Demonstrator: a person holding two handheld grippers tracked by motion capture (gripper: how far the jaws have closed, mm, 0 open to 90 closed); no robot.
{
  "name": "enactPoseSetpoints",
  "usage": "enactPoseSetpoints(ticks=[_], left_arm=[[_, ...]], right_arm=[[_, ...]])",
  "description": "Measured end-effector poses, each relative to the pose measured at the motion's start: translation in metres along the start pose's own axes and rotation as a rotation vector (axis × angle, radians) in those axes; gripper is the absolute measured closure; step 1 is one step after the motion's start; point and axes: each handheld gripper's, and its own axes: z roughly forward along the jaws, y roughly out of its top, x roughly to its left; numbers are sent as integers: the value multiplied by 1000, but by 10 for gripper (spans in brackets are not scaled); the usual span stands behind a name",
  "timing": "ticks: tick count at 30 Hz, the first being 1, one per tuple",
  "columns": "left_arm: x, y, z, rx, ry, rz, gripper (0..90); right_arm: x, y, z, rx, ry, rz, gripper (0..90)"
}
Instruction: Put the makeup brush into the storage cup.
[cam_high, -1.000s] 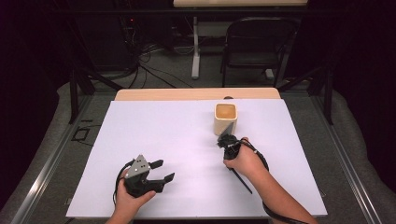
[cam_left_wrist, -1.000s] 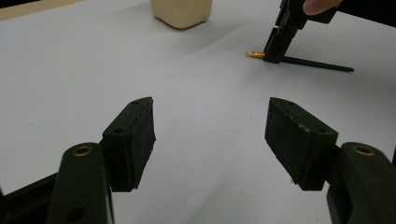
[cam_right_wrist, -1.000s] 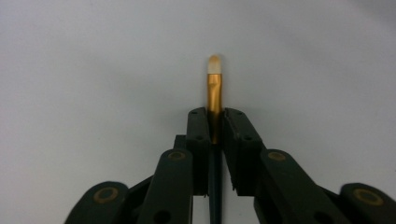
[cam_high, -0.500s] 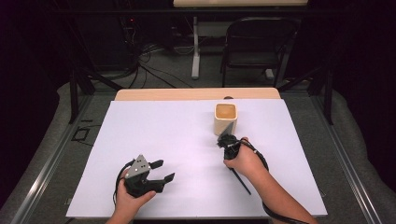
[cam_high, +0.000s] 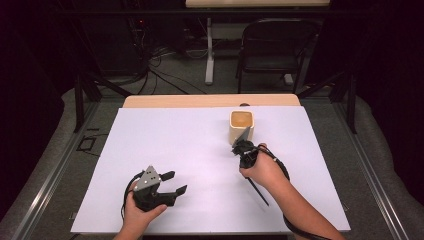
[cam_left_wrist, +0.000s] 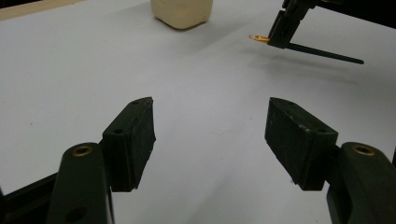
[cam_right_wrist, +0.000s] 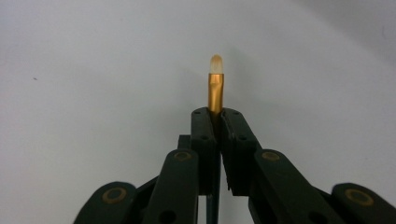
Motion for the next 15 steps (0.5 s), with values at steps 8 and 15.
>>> enactPoseSetpoints(ticks=[8,15], left_arm=[[0,2,-3,-44,2,-33,305],[-3,6,0,-16,-14,-37,298]], right_arm=[[-2,-6,-20,-42,26,-4,838],[-4,-13,-24,-97,51,-9,838]])
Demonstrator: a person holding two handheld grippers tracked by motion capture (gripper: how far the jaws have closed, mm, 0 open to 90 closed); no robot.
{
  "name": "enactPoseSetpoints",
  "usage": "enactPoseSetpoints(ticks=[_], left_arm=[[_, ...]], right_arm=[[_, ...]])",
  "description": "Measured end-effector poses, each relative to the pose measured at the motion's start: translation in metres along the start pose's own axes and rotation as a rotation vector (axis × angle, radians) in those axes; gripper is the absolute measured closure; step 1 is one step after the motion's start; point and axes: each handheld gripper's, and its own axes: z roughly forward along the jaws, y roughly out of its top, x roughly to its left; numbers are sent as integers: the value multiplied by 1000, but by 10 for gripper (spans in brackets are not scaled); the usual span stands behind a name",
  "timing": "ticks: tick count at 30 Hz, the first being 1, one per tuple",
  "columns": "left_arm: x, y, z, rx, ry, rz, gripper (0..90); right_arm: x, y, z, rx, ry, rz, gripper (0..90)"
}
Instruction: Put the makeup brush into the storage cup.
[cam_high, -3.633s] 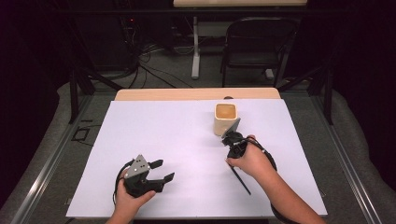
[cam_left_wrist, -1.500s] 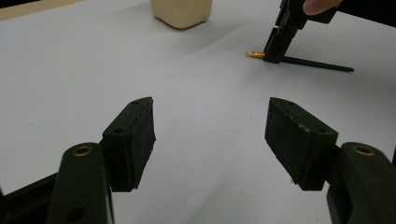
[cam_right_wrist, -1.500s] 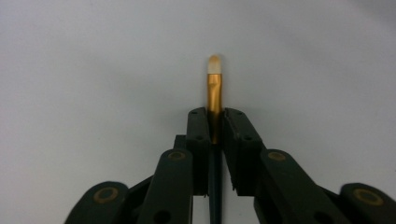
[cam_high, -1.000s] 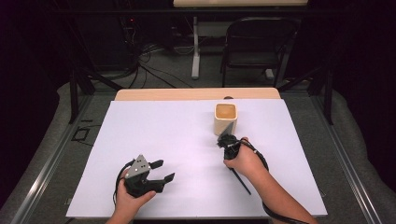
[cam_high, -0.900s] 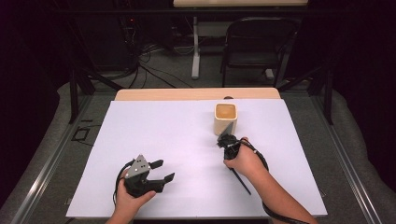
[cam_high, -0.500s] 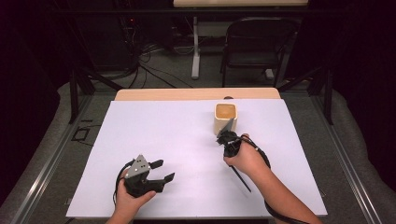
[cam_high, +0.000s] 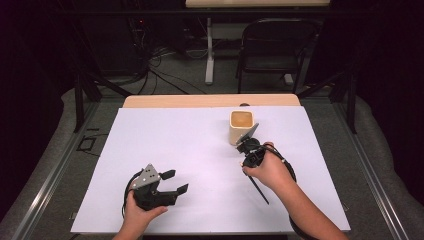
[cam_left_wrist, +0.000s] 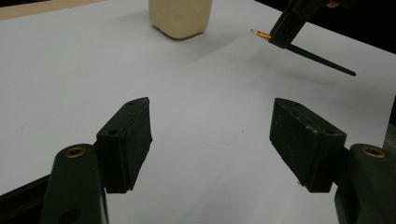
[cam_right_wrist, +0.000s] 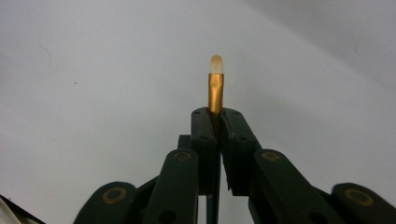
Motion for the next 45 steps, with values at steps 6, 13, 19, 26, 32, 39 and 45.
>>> enactPoseSetpoints(ticks=[6,13,19,26,32,39,45], left_arm=[[-4,-2,0,-10,29,64,369],[-3,-4,2,-7,56,77,373],[0,-4,1,6,50,35,385],[-2,-3,0,-1,44,60,395],[-4,-4,1,3,29,65,425],[-2,-4,-1,-7,39,51,430],[-3,-4,-1,-3,34,44,431]], right_arm=[[3,-4,-5,-26,2,-18,838],[4,-9,-9,-75,21,-35,838],[4,-16,-15,-127,59,-31,838],[6,-26,-20,-238,73,-52,838],[8,-31,-20,-292,102,-41,838],[7,-37,-16,-340,110,-47,838],[10,-40,-16,-355,118,-52,838]])
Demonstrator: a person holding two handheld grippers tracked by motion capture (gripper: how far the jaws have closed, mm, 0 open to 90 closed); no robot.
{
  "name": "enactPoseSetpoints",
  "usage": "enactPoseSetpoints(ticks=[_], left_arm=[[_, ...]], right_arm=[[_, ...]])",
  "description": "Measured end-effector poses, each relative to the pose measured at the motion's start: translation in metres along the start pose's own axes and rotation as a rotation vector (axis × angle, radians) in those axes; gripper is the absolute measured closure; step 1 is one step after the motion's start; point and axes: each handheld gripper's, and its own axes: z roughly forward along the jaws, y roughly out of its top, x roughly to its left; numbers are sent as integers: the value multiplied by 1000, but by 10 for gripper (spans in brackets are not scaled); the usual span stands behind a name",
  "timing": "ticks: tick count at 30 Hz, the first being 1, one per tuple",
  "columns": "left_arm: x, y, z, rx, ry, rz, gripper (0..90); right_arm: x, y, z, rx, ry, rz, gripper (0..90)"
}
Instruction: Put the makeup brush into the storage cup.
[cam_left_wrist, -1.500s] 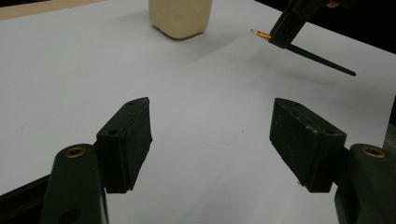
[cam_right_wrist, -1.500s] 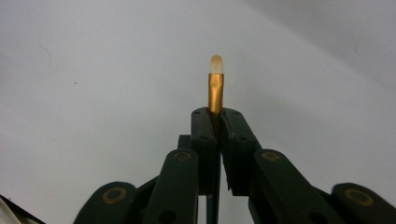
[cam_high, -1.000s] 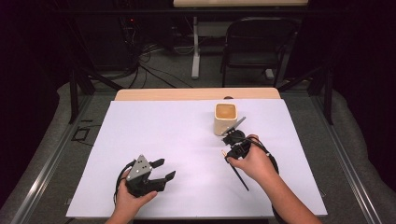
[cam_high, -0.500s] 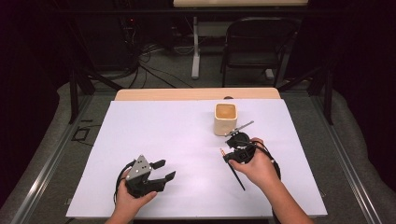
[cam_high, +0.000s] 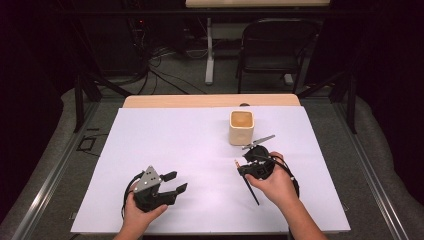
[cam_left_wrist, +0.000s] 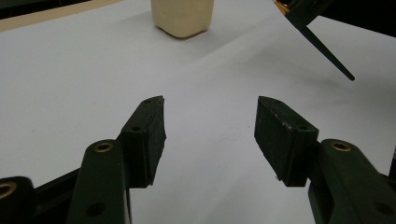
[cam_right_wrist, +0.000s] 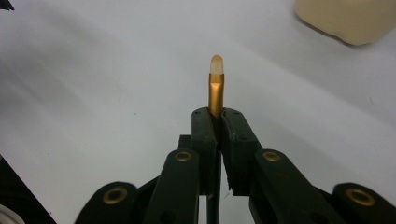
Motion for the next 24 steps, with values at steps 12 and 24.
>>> enactPoseSetpoints(ticks=[12,24], left_arm=[[-1,0,1,8,-4,-4,431],[-1,-1,2,11,-5,-13,431]], right_arm=[[2,-7,-2,-59,23,13,837],[2,-12,-2,-104,33,9,838]])
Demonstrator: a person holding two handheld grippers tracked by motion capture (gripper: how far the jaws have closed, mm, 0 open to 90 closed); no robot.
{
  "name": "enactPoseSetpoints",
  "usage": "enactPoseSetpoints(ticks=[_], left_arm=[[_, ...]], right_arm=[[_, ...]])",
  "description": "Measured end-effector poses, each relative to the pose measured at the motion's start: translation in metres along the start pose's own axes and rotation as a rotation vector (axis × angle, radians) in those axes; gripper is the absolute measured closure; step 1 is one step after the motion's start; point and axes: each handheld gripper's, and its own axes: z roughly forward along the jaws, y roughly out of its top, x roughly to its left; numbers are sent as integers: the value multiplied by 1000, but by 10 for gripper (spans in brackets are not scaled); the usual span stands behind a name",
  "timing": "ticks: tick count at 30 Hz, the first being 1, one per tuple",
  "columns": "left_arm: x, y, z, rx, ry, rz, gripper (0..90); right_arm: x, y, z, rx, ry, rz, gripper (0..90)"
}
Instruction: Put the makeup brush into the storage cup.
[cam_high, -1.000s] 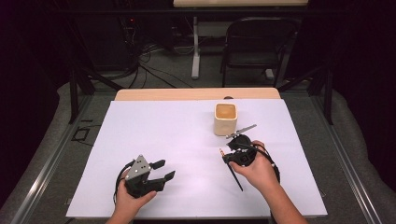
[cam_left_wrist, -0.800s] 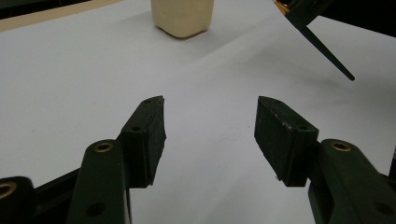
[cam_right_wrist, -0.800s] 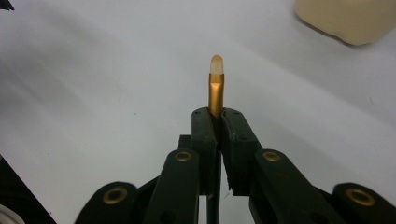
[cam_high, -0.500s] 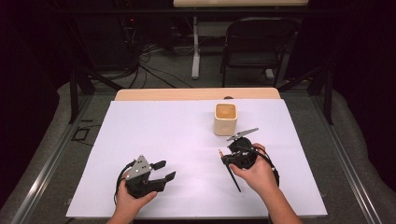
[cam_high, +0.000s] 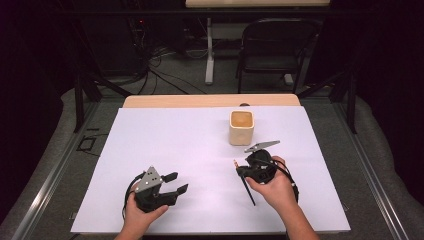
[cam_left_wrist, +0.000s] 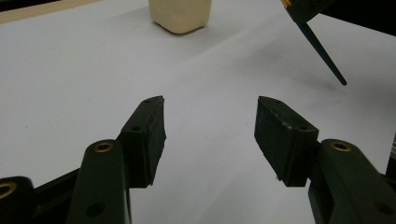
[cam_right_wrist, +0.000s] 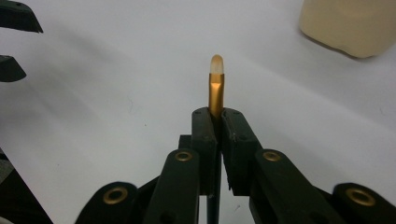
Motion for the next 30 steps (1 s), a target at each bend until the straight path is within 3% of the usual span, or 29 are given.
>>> enactPoseSetpoints(ticks=[11,30], left_arm=[[-2,0,1,-4,-1,-5,431],[-10,5,-1,-32,-33,-8,439]], right_arm=[[1,-2,-9,-158,22,-51,838],[14,-9,-25,-404,101,-83,838]])
